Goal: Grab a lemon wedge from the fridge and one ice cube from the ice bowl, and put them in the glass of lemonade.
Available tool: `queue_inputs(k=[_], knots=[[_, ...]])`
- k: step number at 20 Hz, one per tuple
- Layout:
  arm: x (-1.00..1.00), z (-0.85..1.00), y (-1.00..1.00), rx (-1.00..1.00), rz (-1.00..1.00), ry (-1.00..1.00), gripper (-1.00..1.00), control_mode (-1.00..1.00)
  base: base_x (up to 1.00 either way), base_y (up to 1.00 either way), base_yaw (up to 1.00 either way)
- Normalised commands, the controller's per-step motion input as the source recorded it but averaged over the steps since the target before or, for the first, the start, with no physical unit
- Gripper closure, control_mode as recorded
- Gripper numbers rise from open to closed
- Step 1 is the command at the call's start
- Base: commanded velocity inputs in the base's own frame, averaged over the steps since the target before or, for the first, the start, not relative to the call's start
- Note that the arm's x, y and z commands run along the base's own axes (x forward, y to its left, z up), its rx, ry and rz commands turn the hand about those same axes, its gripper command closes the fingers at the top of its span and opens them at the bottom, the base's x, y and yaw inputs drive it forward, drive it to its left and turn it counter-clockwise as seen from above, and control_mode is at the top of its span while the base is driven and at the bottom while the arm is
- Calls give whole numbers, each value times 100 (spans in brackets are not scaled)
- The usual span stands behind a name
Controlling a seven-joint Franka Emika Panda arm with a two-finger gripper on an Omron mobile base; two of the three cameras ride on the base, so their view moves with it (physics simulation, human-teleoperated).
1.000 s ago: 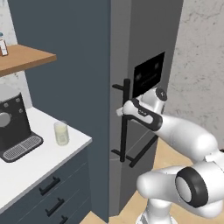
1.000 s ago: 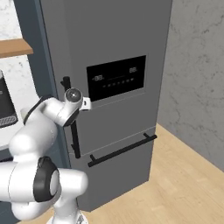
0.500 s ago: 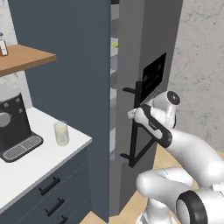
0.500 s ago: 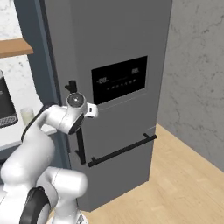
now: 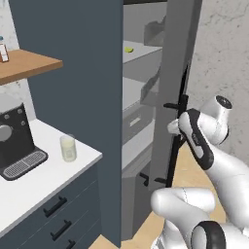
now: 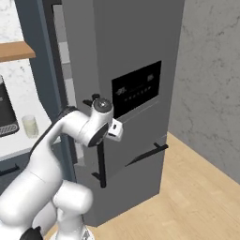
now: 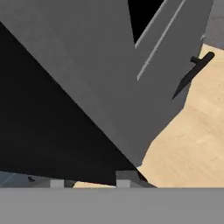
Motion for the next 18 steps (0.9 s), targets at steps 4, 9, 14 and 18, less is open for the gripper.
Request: queue_inputs(k=[4,9,14,18], knots=[[-47,29,-100,14,-26,0,100,-100,0,0,0],[-64,17,-97,13,-24,-6,100,-100,0,0,0],[-99,28,-40,6,-9,-17,100,-100,0,0,0],[-97,61,-2,0,-2,-18,100,-100,0,0,0]])
